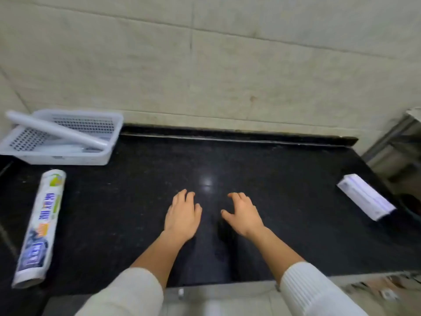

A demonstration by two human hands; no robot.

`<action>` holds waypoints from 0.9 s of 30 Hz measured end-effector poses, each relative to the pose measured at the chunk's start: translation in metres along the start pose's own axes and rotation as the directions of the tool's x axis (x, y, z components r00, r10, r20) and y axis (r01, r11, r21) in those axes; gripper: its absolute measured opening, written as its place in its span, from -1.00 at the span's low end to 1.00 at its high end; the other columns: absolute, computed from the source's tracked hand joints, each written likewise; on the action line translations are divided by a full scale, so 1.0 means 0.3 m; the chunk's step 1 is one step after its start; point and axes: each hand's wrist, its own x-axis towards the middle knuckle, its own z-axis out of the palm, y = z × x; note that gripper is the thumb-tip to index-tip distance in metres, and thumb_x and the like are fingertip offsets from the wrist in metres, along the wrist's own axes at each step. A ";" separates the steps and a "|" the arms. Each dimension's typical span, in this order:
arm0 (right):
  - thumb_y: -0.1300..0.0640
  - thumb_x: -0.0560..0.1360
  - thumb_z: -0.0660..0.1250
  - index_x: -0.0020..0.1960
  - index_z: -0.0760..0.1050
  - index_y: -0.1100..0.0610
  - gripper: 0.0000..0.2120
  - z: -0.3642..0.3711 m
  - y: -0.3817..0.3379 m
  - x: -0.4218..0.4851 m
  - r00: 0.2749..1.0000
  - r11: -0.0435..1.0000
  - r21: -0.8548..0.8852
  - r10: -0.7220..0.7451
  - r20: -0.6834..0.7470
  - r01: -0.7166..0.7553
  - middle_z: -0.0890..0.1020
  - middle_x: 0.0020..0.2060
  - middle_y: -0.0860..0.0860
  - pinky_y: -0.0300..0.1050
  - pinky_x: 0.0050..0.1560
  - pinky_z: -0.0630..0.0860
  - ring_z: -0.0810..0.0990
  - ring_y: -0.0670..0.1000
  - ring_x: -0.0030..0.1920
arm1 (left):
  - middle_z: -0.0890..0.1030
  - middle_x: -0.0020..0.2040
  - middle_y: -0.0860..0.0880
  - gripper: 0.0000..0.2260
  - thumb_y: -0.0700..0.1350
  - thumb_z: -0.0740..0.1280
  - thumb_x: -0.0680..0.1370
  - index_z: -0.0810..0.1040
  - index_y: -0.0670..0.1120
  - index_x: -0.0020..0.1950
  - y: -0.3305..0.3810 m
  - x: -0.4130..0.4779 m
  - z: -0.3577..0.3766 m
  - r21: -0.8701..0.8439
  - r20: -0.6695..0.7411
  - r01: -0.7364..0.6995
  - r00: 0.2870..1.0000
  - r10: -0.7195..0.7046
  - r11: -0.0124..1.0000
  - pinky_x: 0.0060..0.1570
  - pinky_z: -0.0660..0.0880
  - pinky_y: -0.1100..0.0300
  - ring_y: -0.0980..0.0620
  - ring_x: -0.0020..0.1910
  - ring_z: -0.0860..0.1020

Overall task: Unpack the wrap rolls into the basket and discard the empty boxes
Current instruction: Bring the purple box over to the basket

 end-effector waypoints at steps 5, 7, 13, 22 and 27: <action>-0.10 0.52 0.28 0.43 0.28 0.11 -0.44 -0.201 0.438 -0.156 0.989 0.991 0.005 0.136 -0.061 -0.136 0.39 0.33 0.05 0.11 0.29 0.38 0.34 0.12 0.36 | 0.20 0.54 -0.12 -0.58 0.01 0.10 0.64 0.28 -0.10 0.47 0.451 -0.040 0.246 -0.005 0.105 -0.096 0.990 0.096 0.995 0.40 0.26 -0.03 -0.09 0.52 0.13; -0.10 0.52 0.28 0.42 0.29 0.11 -0.44 -0.285 0.600 -0.203 0.979 0.982 0.009 0.190 -0.079 -0.189 0.39 0.33 0.06 0.11 0.29 0.38 0.34 0.13 0.36 | 0.22 0.53 -0.12 -0.59 0.01 0.10 0.64 0.29 -0.10 0.46 0.619 -0.042 0.337 0.003 0.124 -0.156 0.980 0.154 0.988 0.39 0.28 -0.01 -0.09 0.51 0.15; -0.11 0.50 0.29 0.42 0.28 0.10 -0.43 -0.468 0.970 -0.203 0.946 0.951 -0.010 0.305 -0.110 -0.308 0.38 0.33 0.07 0.12 0.29 0.35 0.34 0.14 0.35 | 0.19 0.55 -0.14 -0.57 0.03 0.08 0.64 0.27 -0.10 0.48 0.961 0.013 0.550 0.026 0.229 -0.226 0.950 0.214 0.974 0.44 0.25 -0.02 -0.11 0.53 0.12; -0.12 0.46 0.32 0.37 0.29 0.09 -0.43 -0.656 1.396 0.026 0.926 0.927 -0.114 0.335 -0.176 -0.358 0.31 0.38 0.07 0.10 0.30 0.28 0.26 0.15 0.35 | 0.01 0.60 -0.16 -0.49 0.06 0.04 0.66 0.07 -0.09 0.57 1.178 0.207 0.854 0.114 0.291 -0.176 0.947 0.137 0.978 0.52 0.06 -0.02 -0.13 0.58 -0.03; -0.11 0.44 0.33 0.43 0.20 0.08 -0.35 -0.670 1.514 0.159 0.931 0.924 -0.121 0.352 -0.097 -0.362 0.30 0.39 0.08 0.14 0.30 0.30 0.27 0.17 0.37 | -0.14 0.60 -0.15 -0.45 0.12 -0.05 0.65 -0.08 -0.04 0.59 1.178 0.212 0.977 0.209 0.235 -0.105 0.970 0.054 0.972 0.53 -0.15 -0.03 -0.11 0.58 -0.16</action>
